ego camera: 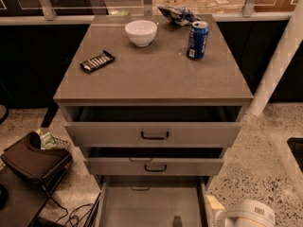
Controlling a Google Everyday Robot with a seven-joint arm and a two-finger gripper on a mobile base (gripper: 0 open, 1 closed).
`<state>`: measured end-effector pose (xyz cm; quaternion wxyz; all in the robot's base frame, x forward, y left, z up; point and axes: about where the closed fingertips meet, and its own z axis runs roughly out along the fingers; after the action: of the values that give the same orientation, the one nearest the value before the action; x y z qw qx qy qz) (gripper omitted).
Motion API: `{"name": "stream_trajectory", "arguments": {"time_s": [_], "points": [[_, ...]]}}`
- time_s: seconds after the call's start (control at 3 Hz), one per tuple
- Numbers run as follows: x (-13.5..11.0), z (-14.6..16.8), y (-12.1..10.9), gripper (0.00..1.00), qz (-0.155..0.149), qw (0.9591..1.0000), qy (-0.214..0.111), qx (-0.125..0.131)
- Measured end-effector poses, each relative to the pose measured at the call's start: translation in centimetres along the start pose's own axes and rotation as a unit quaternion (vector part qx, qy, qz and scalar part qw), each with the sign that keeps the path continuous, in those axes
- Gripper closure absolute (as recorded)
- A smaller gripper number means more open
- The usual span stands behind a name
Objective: Close bottom drawer
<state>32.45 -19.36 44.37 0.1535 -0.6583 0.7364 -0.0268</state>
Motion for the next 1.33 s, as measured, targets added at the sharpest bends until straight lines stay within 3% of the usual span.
{"name": "stream_trajectory", "arguments": {"time_s": [1.0,1.33], "points": [[-2.4,9.2,3.5,0.0,-0.033,0.9959,-0.081,-0.025],[-2.7,9.7,3.8,0.0,-0.035,0.9953,-0.086,-0.028]]}}
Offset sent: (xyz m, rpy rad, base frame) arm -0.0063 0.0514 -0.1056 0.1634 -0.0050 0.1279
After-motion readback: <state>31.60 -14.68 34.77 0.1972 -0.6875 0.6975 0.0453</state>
